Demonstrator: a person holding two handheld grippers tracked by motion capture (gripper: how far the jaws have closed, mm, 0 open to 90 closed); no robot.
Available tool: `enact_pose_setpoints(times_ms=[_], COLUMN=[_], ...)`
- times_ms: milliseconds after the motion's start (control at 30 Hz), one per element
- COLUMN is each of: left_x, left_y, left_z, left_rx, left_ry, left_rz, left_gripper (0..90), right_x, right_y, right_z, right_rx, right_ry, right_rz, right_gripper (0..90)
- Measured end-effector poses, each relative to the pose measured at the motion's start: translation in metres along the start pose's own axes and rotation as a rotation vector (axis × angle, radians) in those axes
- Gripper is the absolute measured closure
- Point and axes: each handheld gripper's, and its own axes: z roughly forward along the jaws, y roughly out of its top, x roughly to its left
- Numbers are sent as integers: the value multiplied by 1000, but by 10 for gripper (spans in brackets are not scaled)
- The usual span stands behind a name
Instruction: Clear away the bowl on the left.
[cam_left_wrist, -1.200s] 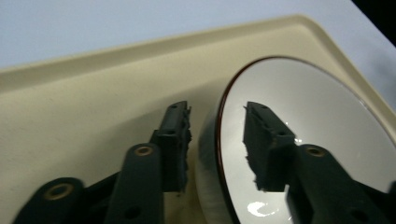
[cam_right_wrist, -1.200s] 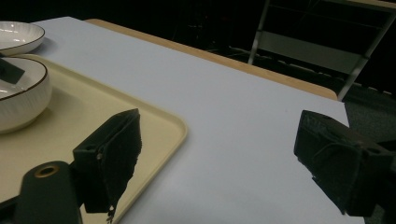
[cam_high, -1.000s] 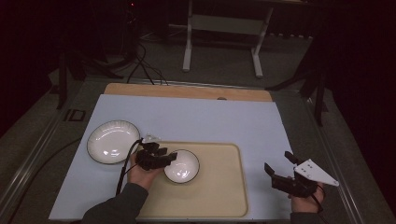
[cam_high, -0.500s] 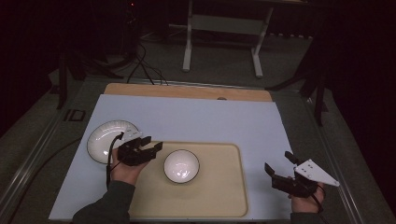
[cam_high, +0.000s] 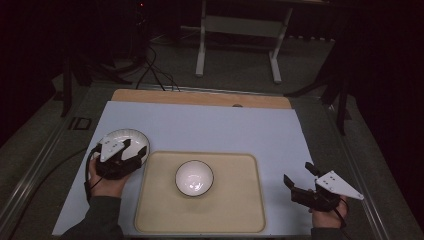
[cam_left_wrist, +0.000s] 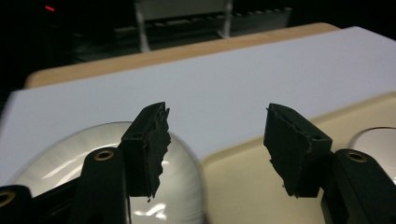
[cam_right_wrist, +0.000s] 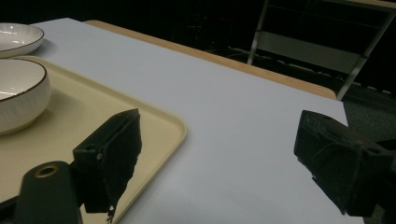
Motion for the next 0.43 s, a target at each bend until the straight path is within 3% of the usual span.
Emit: enact_pose_setpoints(times_ms=[133, 433], left_x=[12, 39], left_y=[-7, -15], left_z=[-7, -11], left_rx=[-9, -28], left_ry=[26, 95], left_rz=[-17, -124], left_gripper=[389, 386], right_x=[0, -1], right_y=[0, -2], right_z=[0, 2], right_rx=[1, 11], right_ry=[-1, -2], right_rz=[1, 10], right_gripper=[147, 147])
